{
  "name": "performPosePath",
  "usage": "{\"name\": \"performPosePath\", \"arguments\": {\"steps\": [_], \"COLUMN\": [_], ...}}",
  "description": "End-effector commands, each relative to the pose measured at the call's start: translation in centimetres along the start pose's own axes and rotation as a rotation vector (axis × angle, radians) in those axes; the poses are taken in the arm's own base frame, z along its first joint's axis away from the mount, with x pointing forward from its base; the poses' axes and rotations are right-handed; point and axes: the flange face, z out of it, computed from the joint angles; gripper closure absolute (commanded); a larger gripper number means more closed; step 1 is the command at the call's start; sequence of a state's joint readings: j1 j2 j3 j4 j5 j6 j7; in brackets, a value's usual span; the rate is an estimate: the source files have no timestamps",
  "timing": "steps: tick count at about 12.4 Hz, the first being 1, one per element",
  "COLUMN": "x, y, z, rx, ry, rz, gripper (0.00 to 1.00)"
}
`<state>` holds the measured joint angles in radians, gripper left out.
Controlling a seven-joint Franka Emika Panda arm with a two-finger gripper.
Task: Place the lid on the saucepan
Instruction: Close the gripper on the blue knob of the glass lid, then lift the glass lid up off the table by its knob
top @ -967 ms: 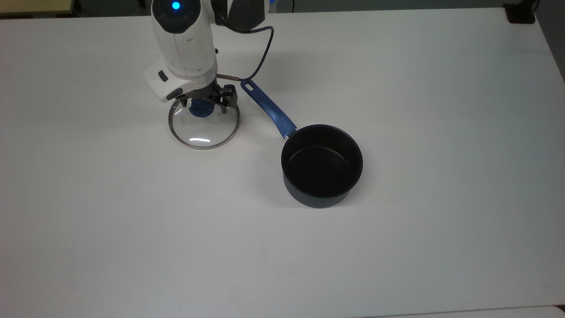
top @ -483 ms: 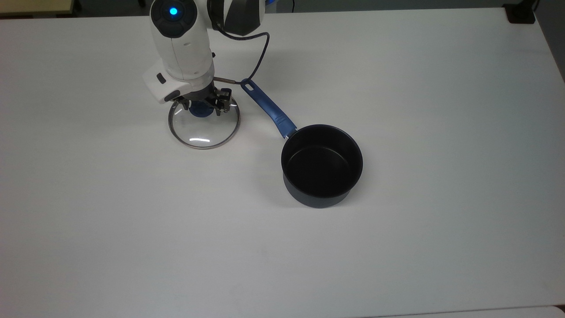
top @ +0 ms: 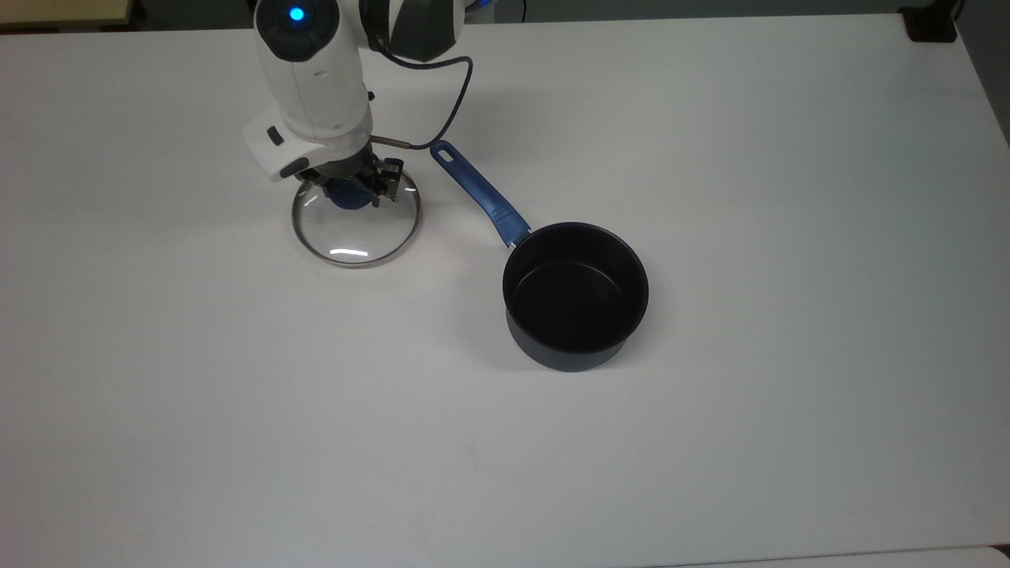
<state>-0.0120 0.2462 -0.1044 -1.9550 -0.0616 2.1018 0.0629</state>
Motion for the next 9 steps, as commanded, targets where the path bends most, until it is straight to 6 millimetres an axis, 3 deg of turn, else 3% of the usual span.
{"name": "performPosePath", "arguments": {"steps": [1, 4, 6, 7, 9], "x": [0.7, 2.3, 3.5, 4.2, 5.3], "y": [2.2, 4.9, 4.3, 3.3, -2.1], "z": [-4.5, -10.7, -13.8, -15.1, -17.2], "rx": [0.010, 0.081, 0.120, 0.137, 0.132], "ry": [0.048, 0.083, 0.103, 0.100, 0.106], "rz": [0.020, 0.086, 0.108, 0.133, 0.136], "gripper": [0.54, 0.54, 0.56, 0.56, 0.56]}}
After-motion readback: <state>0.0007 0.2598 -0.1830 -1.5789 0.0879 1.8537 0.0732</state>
